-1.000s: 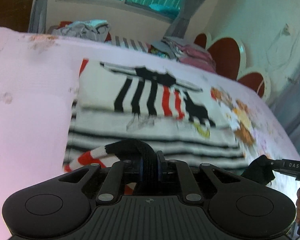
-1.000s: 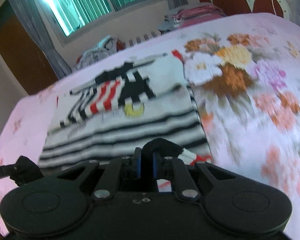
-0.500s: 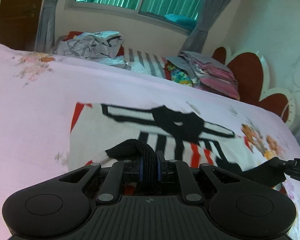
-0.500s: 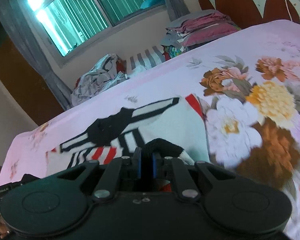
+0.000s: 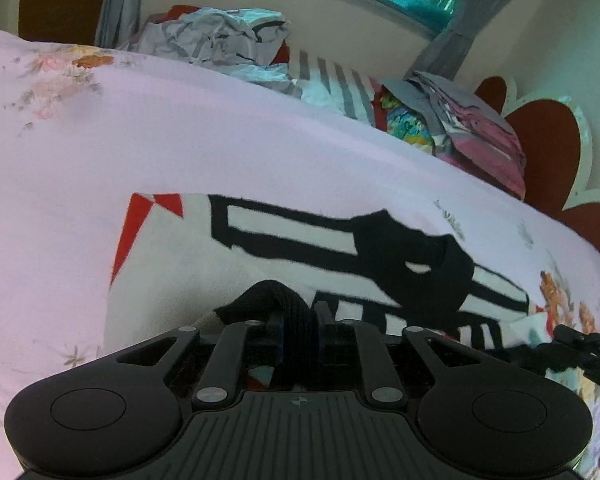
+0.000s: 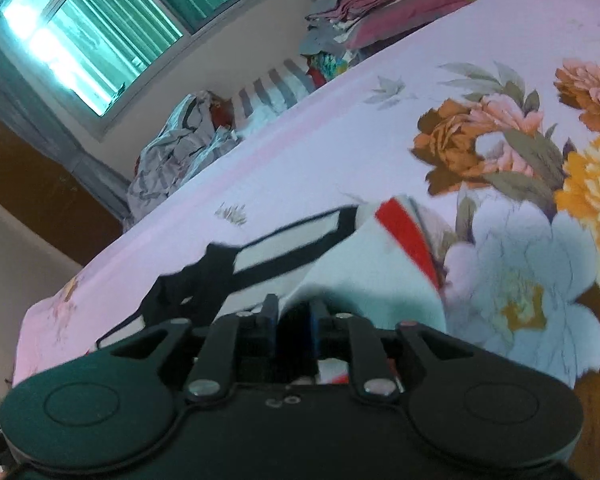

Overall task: Fold small clothes
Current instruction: 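Lift the hem with both grippers and carry it over onto the collar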

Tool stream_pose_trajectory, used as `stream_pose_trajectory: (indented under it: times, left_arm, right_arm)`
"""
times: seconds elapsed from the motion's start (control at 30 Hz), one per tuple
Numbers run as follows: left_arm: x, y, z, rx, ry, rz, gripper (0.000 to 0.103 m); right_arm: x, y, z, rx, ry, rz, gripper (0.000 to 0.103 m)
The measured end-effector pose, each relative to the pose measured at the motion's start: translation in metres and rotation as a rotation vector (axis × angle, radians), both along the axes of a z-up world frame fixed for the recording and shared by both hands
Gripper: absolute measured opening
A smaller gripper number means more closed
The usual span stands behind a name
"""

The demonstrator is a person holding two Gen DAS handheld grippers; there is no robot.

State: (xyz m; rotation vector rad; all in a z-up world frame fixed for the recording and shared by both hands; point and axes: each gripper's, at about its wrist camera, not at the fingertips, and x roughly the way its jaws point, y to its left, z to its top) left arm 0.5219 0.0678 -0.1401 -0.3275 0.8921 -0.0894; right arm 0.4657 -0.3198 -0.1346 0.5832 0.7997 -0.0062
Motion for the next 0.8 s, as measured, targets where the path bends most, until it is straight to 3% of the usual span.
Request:
stream_pose_trajectory:
  times: [0.07,0.1,0.13,0.17,0.23,0.3,0.43,0.5,0.6,0.67,0.73,0.8]
  left_arm:
    - [0.000,0.003,0.006,0.016,-0.044,0.025,0.054]
    - [-0.001,0.006,0.010,0.019,-0.077,0.044,0.081]
    - [-0.004,0.009,0.016,0.021,-0.115,0.066,0.086]
    - [-0.006,0.011,0.019,0.021,-0.136,0.068,0.086]
    - [-0.006,0.014,0.022,0.032,-0.143,0.032,0.086]
    - [-0.003,0.014,0.019,0.051,-0.130,-0.027,0.086]
    - [0.001,0.001,0.002,0.112,-0.097,-0.105,0.086]
    - [0.005,-0.007,-0.004,0.129,-0.085,-0.134,0.086]
    - [0.009,-0.019,-0.012,0.183,-0.061,-0.177,0.053]
    - [0.008,-0.022,-0.015,0.214,-0.062,-0.186,0.045]
    - [0.006,-0.022,-0.015,0.219,-0.060,-0.182,0.033]
    - [0.006,-0.020,-0.014,0.223,-0.065,-0.179,0.019]
  right_arm:
    - [0.006,-0.003,0.001,-0.019,-0.003,0.003,0.024]
    - [0.008,-0.003,0.002,-0.035,-0.001,0.012,0.025]
    - [0.009,-0.003,0.004,-0.055,-0.008,0.022,0.028]
    - [0.008,-0.003,0.006,-0.072,-0.021,0.033,0.031]
    - [0.006,-0.005,0.011,-0.091,-0.062,0.067,0.053]
    - [0.005,-0.003,0.012,-0.122,-0.078,0.108,0.062]
    - [0.016,0.008,0.000,-0.173,-0.035,0.183,0.061]
    - [0.021,0.016,-0.007,-0.197,-0.018,0.232,0.055]
    - [0.026,0.029,-0.014,-0.255,-0.009,0.284,0.046]
    - [0.027,0.033,-0.016,-0.290,-0.005,0.304,0.039]
    - [0.028,0.034,-0.017,-0.289,0.005,0.331,0.009]
    - [0.026,0.037,-0.018,-0.295,0.008,0.350,0.007]
